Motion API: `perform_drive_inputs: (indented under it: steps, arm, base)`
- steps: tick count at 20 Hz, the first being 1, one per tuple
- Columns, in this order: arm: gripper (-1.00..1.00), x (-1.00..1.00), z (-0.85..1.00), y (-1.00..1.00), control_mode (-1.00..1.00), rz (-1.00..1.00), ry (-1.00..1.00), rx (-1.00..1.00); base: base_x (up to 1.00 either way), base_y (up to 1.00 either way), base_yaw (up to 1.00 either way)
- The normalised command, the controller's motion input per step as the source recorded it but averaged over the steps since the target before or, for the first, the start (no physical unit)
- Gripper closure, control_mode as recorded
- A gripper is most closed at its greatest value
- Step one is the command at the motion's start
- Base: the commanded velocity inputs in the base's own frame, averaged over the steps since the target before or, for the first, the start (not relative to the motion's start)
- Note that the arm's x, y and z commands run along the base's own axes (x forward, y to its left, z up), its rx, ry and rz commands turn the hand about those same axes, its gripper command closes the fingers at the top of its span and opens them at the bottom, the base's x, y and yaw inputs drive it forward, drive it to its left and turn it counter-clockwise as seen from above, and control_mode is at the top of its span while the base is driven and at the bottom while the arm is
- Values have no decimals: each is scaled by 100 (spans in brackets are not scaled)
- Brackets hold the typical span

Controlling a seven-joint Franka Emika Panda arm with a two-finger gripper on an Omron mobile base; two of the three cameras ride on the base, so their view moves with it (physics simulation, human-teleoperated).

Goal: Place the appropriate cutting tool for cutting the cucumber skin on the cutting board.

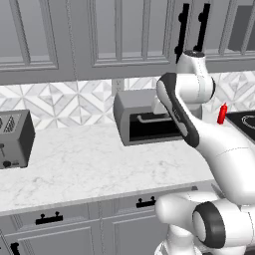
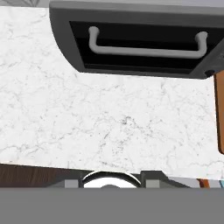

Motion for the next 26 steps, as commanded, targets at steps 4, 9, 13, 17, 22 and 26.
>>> perform_drive_inputs:
  steps: [4, 9, 13, 17, 22, 26]
  arm:
    - [-100, -47, 1, -16, -100, 0, -12, 3]
    - [-100, -99, -17, -77, -100, -13, -27, 15]
    - [-100, -92, -65, -93, -100, -19, -11, 9]
    - [-100, -39, -86, -69, -100, -15, 4, 1]
    - [-100, 23, -85, -82, -100, -2, 36, 7]
    - [-100, 19, -70, -87, -100, 0, 32, 3]
  base:
    - [0, 0, 0]
    - [0, 0, 0]
    - [0, 0, 0]
    - [0, 0, 0]
    - [0, 0, 0]
    - [0, 0, 0]
